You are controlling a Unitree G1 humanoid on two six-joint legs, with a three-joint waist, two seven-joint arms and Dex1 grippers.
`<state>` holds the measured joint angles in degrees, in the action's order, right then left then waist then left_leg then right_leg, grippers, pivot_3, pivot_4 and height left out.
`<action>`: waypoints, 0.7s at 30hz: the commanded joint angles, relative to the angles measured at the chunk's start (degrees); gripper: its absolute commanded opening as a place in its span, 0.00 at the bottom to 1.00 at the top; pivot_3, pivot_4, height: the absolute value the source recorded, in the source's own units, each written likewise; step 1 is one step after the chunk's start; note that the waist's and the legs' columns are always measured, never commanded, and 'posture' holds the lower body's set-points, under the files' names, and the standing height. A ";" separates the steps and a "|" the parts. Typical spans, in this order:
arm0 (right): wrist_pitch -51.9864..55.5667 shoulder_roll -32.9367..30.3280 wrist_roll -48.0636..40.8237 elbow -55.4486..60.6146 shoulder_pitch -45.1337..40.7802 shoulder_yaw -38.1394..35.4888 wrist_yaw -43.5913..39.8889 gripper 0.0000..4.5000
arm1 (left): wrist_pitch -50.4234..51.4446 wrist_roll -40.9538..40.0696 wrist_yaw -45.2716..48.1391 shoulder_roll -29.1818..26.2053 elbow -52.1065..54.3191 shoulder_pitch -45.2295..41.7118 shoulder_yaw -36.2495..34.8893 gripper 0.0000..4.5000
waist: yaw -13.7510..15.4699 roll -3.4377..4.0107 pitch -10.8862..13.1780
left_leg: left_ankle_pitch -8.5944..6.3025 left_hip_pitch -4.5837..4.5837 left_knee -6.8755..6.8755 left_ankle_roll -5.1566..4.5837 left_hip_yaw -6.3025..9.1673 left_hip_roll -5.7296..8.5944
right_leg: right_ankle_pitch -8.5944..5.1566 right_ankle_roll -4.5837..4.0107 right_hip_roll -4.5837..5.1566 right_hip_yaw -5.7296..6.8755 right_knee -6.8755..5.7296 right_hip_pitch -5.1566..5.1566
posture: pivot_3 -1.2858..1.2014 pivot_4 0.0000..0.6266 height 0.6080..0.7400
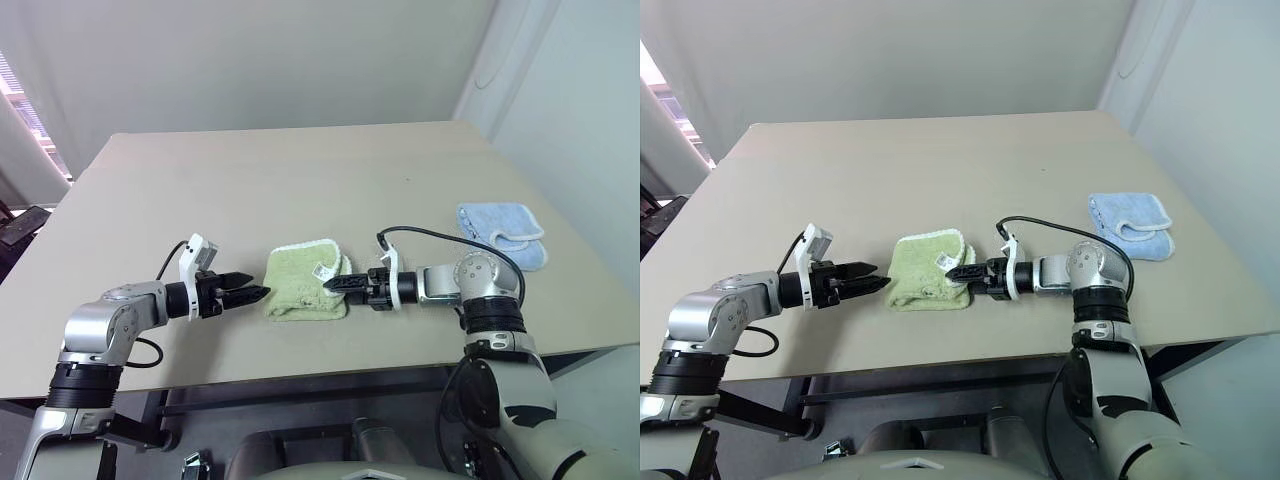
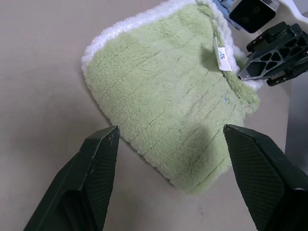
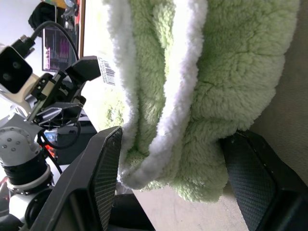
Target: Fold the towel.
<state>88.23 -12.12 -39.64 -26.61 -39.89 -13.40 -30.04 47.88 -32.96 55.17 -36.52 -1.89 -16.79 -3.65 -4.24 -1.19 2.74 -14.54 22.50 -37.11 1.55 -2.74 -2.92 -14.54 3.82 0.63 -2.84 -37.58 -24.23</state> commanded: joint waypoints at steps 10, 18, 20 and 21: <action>0.14 -0.58 -2.28 4.25 0.25 -0.49 -2.78 0.74 | 11.55 -4.48 -1.03 -1.85 -7.02 -5.55 -3.23 0.99 | -0.03 0.02 0.02 | 0.00 0.00 0.00 0.00 0.01 0.00 | -0.09 0.16 -0.01 0.00 0.00 -0.02 | 0.52 0.00 0.92; 1.43 -3.20 -6.97 11.73 2.90 -3.57 -6.39 0.74 | 25.03 -9.57 -4.96 4.86 -11.52 -8.37 -5.04 0.99 | 0.20 0.00 0.01 | 0.00 0.08 0.02 0.00 0.02 0.02 | -0.07 0.44 0.02 0.01 0.04 -0.02 | 0.52 0.00 0.92; 1.82 -4.13 -8.12 13.39 3.49 -4.47 -7.08 0.74 | 28.19 -10.49 -6.43 6.76 -12.79 -9.01 -6.01 0.99 | 0.22 0.01 0.01 | 0.00 0.07 0.01 0.00 0.04 0.02 | -0.07 0.44 0.02 0.02 0.04 -0.01 | 0.52 0.00 0.92; 1.99 -4.60 -8.93 14.24 3.75 -5.15 -7.61 0.74 | 29.05 -10.67 -6.91 7.45 -13.23 -8.97 -6.19 0.99 | 0.18 0.01 0.01 | 0.00 0.06 0.01 0.00 0.04 0.02 | -0.07 0.43 0.02 0.02 0.03 -0.01 | 0.52 0.00 0.92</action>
<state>89.87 -15.97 -45.98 -15.40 -35.68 -16.73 -36.20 74.84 -41.92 49.05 -29.70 -14.85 -24.79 -8.54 -4.06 -1.18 2.76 -14.54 22.56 -37.10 1.55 -2.70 -2.90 -14.61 4.25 0.64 -2.83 -37.55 -24.24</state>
